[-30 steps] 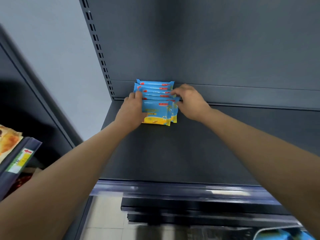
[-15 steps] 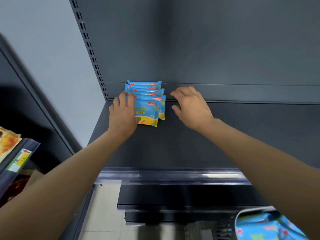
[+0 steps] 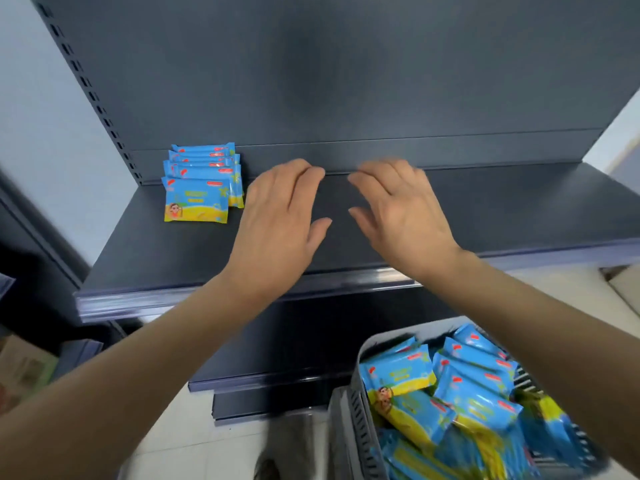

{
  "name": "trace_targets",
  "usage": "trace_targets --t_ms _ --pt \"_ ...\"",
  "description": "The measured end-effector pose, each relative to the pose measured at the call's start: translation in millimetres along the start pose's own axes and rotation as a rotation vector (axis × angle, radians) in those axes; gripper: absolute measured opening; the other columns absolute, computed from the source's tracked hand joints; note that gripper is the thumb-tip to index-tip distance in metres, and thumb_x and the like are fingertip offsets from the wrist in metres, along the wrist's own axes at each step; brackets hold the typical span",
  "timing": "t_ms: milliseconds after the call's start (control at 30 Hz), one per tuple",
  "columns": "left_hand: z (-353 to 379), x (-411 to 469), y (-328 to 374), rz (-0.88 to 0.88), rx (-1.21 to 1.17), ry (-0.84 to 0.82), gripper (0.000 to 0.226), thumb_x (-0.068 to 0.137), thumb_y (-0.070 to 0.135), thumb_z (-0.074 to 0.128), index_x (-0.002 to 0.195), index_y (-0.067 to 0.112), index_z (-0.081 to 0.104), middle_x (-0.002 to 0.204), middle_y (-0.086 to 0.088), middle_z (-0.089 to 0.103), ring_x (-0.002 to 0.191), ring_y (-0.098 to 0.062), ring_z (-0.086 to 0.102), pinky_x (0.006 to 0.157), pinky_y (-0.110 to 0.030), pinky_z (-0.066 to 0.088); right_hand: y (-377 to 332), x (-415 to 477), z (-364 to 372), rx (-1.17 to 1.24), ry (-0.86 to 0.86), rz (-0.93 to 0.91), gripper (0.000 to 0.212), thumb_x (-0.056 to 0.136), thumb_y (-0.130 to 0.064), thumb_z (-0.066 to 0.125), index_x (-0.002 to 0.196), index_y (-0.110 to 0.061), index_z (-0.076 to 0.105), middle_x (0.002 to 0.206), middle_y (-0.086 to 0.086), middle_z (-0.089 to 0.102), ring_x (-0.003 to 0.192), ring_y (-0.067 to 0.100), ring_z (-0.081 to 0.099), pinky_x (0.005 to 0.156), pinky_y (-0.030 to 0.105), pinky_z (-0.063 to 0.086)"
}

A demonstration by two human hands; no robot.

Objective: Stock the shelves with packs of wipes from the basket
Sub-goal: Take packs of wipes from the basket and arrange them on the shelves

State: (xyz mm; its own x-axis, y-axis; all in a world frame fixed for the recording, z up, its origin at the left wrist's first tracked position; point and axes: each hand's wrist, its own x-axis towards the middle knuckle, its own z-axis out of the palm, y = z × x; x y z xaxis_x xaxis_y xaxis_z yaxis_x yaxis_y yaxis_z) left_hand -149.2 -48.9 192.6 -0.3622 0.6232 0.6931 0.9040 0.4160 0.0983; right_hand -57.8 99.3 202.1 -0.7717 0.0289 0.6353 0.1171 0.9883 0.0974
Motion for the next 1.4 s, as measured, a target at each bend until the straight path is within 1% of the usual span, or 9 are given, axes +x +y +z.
trace_targets --t_ms 133,233,367,500,733,1067,1167,1333,1400 --pt "15.3 -27.7 61.6 0.103 -0.025 -0.033 0.055 0.068 0.017 0.076 0.115 -0.001 0.055 0.113 -0.018 0.057 0.104 -0.032 0.051 0.093 -0.037 0.032 25.0 -66.8 -27.3 -0.018 -0.039 0.040 0.038 0.073 -0.013 0.071 0.108 0.000 0.065 0.109 0.016 0.065 0.102 0.035 0.061 0.084 0.040 0.046" --pt "41.3 -53.5 102.5 0.146 -0.054 -0.158 0.055 0.064 0.016 0.080 0.112 -0.001 0.058 0.109 -0.019 0.060 0.099 -0.036 0.059 0.091 -0.036 0.034 42.9 -122.9 -32.2 0.005 -0.137 0.078 0.034 0.071 -0.009 0.070 0.103 0.001 0.066 0.105 0.017 0.066 0.098 0.036 0.063 0.081 0.040 0.048" --pt "88.5 -88.7 137.2 0.203 -0.160 -0.466 0.050 0.074 0.018 0.072 0.119 0.003 0.056 0.115 -0.015 0.058 0.107 -0.034 0.055 0.097 -0.039 0.037 65.6 -195.1 -21.5 0.075 -0.390 0.126 0.038 0.069 -0.006 0.073 0.106 0.003 0.065 0.109 0.021 0.065 0.102 0.039 0.060 0.081 0.044 0.048" --pt "138.0 -114.3 144.3 0.179 -0.115 -0.764 0.049 0.084 0.029 0.060 0.127 0.013 0.044 0.121 -0.006 0.049 0.113 -0.026 0.046 0.098 -0.033 0.029 89.2 -246.0 3.6 0.068 -0.687 0.227 0.042 0.087 -0.019 0.057 0.127 -0.008 0.052 0.129 0.012 0.053 0.121 0.030 0.044 0.099 0.040 0.035" --pt "186.9 -142.0 133.4 0.013 -0.002 -0.921 0.051 0.085 0.024 0.060 0.130 0.011 0.040 0.131 -0.009 0.046 0.119 -0.027 0.044 0.097 -0.034 0.034 107.5 -303.2 43.5 -0.007 -1.086 0.365 0.045 0.092 -0.027 0.051 0.133 -0.012 0.041 0.129 0.012 0.049 0.121 0.031 0.041 0.096 0.042 0.040" --pt "213.0 -155.5 138.4 -0.122 0.129 -0.947 0.039 0.087 0.019 0.055 0.122 0.008 0.041 0.122 -0.014 0.049 0.111 -0.030 0.050 0.089 -0.040 0.042 99.8 -337.7 67.9 -0.047 -1.098 0.492 0.042 0.090 -0.020 0.055 0.127 -0.009 0.037 0.127 0.013 0.046 0.112 0.031 0.049 0.089 0.041 0.044" --pt "214.5 -157.1 140.4 -0.144 0.146 -0.937 0.041 0.086 0.018 0.056 0.121 0.006 0.038 0.122 -0.015 0.047 0.110 -0.030 0.049 0.087 -0.039 0.044 101.3 -334.7 69.6 -0.024 -1.149 0.543 0.038 0.087 -0.018 0.059 0.120 -0.007 0.044 0.126 0.013 0.047 0.110 0.031 0.051 0.084 0.038 0.046" --pt "215.0 -159.2 142.3 -0.154 0.227 -0.940 0.037 0.086 0.015 0.055 0.118 0.005 0.041 0.120 -0.016 0.049 0.108 -0.030 0.051 0.085 -0.038 0.047 113.3 -324.5 62.6 0.113 -1.162 0.584 0.017 0.085 -0.008 0.051 0.100 -0.012 0.043 0.114 0.013 0.057 0.101 0.032 0.057 0.070 0.033 0.041" --pt "213.9 -157.4 141.9 -0.127 0.239 -0.982 0.036 0.086 0.016 0.056 0.118 0.005 0.046 0.119 -0.015 0.051 0.109 -0.030 0.051 0.087 -0.038 0.046 119.0 -314.7 54.6 0.199 -1.122 0.606 0.020 0.087 -0.010 0.049 0.105 -0.012 0.040 0.109 0.015 0.059 0.094 0.032 0.058 0.068 0.032 0.039"
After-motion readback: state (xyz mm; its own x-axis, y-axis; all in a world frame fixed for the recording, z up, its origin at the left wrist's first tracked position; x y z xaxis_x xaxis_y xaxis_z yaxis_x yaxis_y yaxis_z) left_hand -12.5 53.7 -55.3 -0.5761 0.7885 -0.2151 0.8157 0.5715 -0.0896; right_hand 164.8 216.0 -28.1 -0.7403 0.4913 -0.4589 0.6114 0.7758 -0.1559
